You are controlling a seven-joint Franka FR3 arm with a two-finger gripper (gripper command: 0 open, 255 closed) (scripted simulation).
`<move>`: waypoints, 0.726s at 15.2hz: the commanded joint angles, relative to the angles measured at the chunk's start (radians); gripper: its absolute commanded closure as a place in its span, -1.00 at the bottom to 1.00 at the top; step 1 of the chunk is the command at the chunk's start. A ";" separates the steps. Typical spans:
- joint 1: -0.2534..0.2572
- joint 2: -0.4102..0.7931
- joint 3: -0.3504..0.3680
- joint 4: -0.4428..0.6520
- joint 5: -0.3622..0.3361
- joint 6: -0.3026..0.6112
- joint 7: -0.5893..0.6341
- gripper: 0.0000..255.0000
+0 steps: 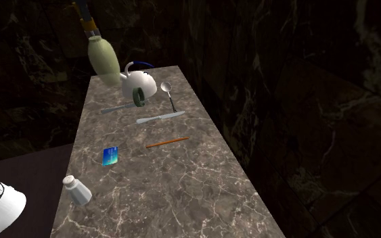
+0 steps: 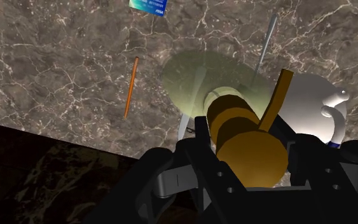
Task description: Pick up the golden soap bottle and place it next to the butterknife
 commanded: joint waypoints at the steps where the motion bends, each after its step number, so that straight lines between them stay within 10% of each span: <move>1: 0.001 -0.010 0.000 -0.037 0.002 0.028 -0.001 1.00; 11: 0.005 -0.035 0.003 -0.195 0.008 0.162 -0.004 1.00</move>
